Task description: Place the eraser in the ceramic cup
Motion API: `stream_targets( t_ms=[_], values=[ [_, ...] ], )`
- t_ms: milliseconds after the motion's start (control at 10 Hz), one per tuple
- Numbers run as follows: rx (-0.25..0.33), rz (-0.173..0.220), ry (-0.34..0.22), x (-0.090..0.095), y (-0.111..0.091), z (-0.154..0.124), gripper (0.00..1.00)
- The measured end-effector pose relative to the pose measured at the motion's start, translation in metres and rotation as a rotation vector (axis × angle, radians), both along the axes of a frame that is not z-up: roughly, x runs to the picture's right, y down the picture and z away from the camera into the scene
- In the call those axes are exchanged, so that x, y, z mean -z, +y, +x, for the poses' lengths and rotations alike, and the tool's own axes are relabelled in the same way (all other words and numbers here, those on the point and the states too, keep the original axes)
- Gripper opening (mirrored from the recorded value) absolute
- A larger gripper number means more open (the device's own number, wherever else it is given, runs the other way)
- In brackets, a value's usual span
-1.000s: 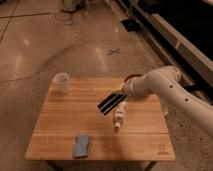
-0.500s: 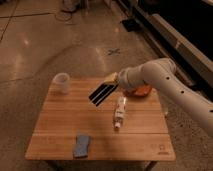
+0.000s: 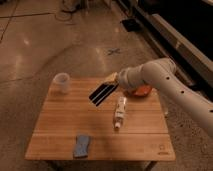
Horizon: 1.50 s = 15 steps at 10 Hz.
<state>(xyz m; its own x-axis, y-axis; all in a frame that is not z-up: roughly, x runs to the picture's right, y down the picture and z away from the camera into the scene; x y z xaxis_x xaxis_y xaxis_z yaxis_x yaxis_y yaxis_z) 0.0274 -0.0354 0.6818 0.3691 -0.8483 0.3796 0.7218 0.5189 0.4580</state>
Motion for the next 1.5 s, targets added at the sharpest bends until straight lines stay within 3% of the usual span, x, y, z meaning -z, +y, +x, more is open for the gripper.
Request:
stream_targets(
  t_ms=[500,1000,1500],
  values=[
    [0.026,0.125,0.026,-0.051,-0.05,-0.038,0.0],
    [0.024,0.213,0.036,-0.087,-0.091,-0.081,0.0],
    [0.03,0.281,0.029,-0.113,-0.116,-0.126,0.0]
  ],
)
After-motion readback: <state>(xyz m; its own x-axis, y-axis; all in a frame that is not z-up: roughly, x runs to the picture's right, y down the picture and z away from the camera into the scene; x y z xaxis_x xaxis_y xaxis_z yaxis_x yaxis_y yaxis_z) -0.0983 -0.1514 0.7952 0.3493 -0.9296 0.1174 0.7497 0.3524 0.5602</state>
